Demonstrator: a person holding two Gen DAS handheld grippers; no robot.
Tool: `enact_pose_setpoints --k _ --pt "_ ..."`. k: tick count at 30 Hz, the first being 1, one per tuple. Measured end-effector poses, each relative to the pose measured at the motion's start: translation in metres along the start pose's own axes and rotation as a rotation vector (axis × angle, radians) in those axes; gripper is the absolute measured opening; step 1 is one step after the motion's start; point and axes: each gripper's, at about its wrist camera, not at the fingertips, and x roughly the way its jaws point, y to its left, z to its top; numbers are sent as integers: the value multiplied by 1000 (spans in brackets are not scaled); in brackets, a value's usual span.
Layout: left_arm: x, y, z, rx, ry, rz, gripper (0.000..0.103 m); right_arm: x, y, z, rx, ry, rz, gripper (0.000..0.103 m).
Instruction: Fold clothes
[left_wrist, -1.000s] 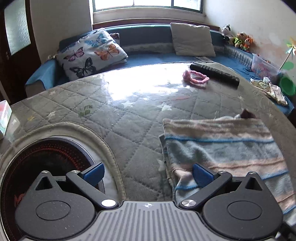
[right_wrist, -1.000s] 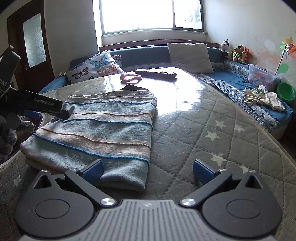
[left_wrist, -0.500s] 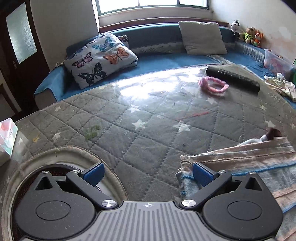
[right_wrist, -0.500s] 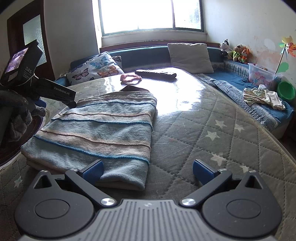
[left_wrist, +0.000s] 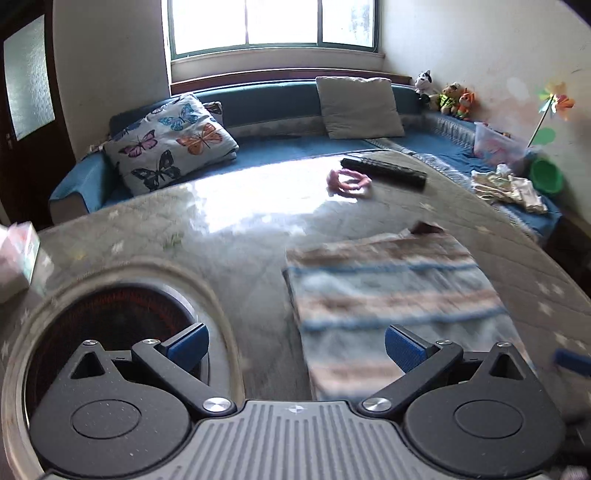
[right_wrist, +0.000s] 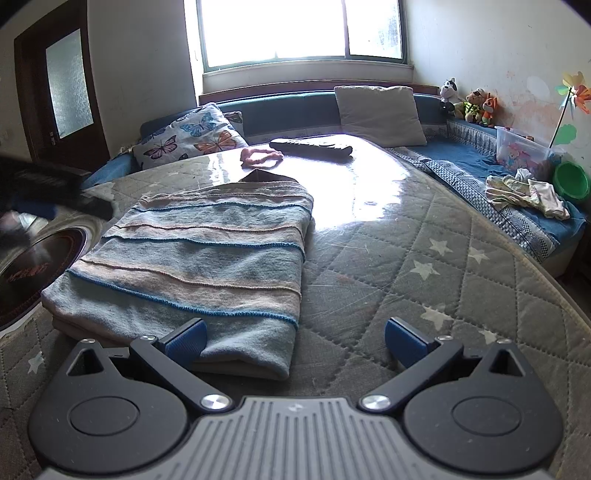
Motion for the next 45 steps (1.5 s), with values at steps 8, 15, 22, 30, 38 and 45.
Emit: enact_pose_setpoints --k 8,15,22,30,38,45 --pt "-42 7 -55 -22 13 6 103 -5 1 -1 -3 -7 7 103" --pt "-60 6 -76 1 8 18 103 -33 14 -6 -30 -38 18 103" --pt "-74 4 -92 31 4 28 103 -66 33 -14 -46 -62 25 103" --pt "-80 4 -105 70 3 36 103 -86 47 -27 -36 -42 21 103" --pt "-74 4 -111 94 28 26 103 -89 64 -37 -48 -19 17 103" --pt "-70 6 -111 98 32 23 103 -86 71 -39 -73 0 13 103"
